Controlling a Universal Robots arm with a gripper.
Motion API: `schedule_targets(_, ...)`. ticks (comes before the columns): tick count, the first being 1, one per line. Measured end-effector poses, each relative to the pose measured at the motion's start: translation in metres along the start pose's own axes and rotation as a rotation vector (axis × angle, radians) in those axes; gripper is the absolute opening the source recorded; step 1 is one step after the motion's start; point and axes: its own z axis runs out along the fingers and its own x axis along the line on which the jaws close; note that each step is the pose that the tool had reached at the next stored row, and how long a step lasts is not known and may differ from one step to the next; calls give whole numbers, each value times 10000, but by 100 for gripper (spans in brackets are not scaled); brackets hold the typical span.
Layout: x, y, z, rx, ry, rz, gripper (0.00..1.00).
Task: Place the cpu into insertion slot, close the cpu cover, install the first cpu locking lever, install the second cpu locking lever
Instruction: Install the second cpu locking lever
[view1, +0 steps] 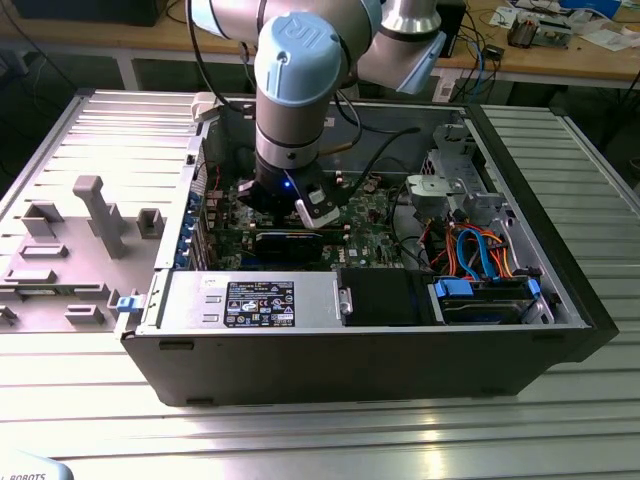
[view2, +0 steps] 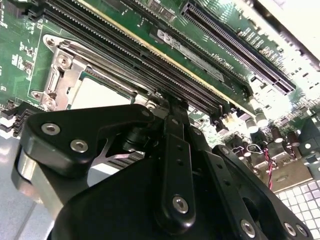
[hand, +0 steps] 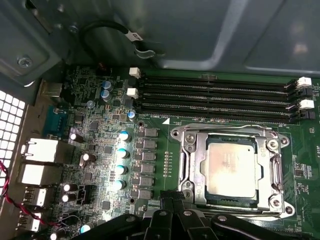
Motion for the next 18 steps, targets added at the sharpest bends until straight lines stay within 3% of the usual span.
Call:
schedule_targets(5, 5, 11, -41, -2, 35, 11, 11)
schedule_targets(10, 11, 38, -143, -6, 80, 22, 11)
schedule_targets(18, 11, 39, -147, -9, 87, 23, 11)
